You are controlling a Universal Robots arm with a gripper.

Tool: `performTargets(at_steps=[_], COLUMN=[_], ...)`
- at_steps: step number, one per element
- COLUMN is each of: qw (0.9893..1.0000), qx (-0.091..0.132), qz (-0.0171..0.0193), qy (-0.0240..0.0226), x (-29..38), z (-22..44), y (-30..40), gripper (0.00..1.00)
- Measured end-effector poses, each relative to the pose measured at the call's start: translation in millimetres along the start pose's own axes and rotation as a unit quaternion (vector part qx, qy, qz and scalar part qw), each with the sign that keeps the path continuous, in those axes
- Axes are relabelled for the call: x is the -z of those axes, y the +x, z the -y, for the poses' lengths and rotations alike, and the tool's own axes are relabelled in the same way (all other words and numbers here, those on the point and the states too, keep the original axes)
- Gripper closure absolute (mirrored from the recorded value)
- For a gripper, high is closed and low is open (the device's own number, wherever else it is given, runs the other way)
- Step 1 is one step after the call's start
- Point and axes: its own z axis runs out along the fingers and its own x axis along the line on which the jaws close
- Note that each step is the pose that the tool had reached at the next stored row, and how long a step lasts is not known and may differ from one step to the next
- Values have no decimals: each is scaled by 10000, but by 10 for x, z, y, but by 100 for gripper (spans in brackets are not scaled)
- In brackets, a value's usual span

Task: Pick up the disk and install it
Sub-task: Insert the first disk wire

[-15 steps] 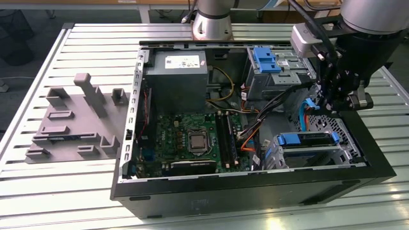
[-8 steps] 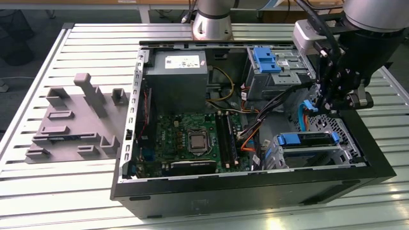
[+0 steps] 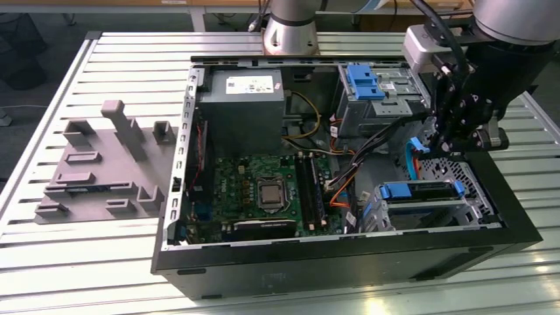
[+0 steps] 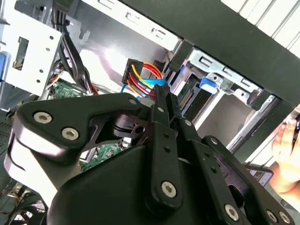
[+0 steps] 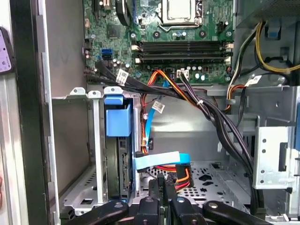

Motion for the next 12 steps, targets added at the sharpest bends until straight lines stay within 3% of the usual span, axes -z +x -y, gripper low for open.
performTargets(at_steps=[3,4,5,10,12], qw=[10000,10000,10000,9995,9993], qx=[-10,-17,-27,-104,-108], qz=[-4,-21,-54,-303,-353], qy=[-1,-1,0,0,-42], x=[-6,-7,-7,-8,-10], z=[38,45,51,60,64], y=[-3,-3,-3,-3,-3], gripper=[84,84,84,84,84])
